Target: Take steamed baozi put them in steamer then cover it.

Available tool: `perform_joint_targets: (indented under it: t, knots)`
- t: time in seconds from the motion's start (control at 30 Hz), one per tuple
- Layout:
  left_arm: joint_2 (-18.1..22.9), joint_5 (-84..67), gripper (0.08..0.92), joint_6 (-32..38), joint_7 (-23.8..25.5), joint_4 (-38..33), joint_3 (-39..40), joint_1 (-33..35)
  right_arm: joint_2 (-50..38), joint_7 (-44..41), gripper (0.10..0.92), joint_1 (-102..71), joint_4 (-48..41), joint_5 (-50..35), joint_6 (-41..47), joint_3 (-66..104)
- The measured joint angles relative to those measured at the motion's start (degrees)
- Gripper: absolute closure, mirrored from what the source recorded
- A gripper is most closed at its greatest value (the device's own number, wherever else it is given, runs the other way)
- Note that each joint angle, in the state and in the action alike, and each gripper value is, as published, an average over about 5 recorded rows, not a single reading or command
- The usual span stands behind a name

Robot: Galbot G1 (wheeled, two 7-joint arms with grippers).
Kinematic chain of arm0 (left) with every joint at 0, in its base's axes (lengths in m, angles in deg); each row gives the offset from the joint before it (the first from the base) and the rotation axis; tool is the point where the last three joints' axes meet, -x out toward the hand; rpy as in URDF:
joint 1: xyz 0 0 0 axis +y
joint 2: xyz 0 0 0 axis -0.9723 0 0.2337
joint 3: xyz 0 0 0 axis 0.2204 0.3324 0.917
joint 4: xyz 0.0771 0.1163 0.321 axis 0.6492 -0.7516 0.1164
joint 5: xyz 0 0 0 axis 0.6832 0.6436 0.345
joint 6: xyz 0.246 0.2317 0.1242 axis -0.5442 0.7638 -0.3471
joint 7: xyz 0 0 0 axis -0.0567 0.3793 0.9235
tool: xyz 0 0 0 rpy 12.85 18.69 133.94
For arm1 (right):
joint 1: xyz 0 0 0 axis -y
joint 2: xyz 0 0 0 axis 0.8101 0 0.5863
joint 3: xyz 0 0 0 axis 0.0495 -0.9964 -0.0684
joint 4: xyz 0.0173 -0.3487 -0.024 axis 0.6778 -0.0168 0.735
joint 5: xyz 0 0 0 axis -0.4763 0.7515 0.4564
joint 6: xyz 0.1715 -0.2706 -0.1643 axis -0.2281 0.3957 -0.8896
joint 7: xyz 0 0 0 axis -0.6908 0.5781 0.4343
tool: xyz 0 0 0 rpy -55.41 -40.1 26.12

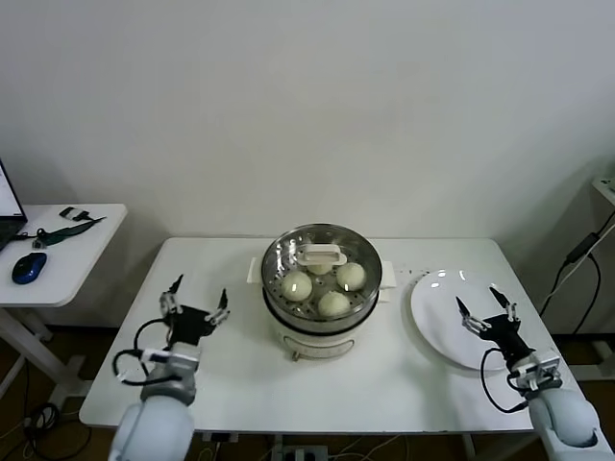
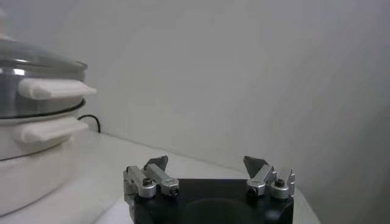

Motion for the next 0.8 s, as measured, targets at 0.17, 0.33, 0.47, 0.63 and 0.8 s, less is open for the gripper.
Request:
perform_joint_targets:
  t: [0.17,0.33,0.47,0.63,0.8]
  knots:
    - [1.6,-9.5,0.177,10.9,-0.1,2.8,-5.3,3.4,0.7,0.3,0.203,-0.9,1.3,-0.4,0.0,0.2]
    - [2.4,-14.5,0.177,17.9,0.0,5.7,-8.5,5.6,1.0,1.1,0.203,-1.0,1.7,-0.8,-0.4,-0.1]
    - [2.6,-16.7,0.177,21.5,0.3,7.0,-10.3,6.9,1.1,1.6,0.203,-0.6,1.7,-0.9,-0.5,-0.6]
    - [2.8,-18.0,0.177,24.6,1.0,7.7,-11.9,8.0,1.8,1.9,0.203,0.5,0.9,-0.6,-0.6,-1.0]
    - [3.0,-18.3,0.177,26.3,1.6,8.0,-12.4,8.8,2.2,2.2,0.203,1.5,0.6,-0.4,-0.5,-1.3]
